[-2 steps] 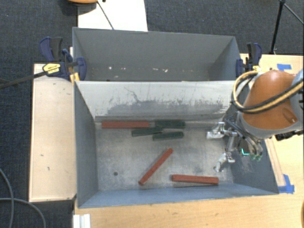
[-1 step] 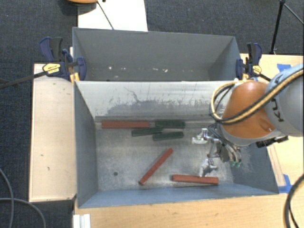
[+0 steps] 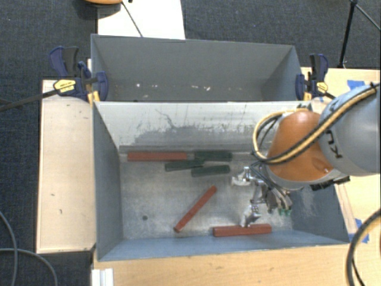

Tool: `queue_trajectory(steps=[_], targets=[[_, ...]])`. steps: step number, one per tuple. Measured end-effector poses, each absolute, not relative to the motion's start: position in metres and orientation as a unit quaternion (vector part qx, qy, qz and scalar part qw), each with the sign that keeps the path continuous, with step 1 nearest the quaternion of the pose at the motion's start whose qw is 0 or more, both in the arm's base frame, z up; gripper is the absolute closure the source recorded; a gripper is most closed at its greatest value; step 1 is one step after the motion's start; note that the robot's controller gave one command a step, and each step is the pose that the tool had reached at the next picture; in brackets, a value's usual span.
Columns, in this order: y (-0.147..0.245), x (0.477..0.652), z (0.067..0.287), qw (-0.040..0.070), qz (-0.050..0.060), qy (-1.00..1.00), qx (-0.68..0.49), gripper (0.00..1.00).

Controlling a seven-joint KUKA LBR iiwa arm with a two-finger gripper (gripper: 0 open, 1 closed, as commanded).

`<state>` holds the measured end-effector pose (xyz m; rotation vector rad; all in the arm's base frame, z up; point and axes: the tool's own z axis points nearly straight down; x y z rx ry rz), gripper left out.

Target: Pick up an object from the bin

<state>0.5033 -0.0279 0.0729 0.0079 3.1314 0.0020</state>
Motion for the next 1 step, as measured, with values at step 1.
queue_trajectory(steps=[1], targets=[[0.0791,0.4849,0.0745,0.005,0.002,0.999,-0.051,1.0]])
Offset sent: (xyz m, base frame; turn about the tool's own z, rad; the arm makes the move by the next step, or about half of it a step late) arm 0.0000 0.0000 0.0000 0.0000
